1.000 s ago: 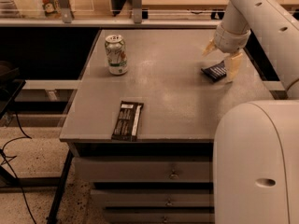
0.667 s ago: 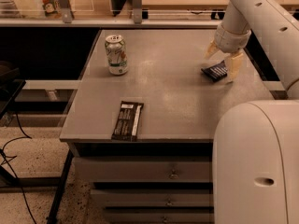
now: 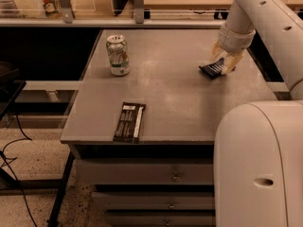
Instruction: Move rxbar blueberry near 7up can
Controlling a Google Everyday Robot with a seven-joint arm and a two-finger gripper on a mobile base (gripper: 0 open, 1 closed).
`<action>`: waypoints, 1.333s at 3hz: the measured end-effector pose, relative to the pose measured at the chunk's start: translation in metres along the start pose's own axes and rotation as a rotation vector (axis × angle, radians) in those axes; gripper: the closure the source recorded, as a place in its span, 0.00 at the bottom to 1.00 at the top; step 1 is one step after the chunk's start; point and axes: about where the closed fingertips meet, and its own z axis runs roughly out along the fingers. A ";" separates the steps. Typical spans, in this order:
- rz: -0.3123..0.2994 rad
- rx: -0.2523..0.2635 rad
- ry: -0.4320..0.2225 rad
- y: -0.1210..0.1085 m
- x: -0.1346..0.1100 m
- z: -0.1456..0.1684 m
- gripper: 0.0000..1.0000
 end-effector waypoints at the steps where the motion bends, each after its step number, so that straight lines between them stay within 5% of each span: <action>1: -0.005 -0.009 -0.002 0.000 0.001 0.004 0.46; 4: -0.010 -0.015 0.002 -0.002 0.001 0.000 0.41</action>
Offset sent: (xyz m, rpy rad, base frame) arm -0.0146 -0.0062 -0.0095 -0.0417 0.0922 0.0173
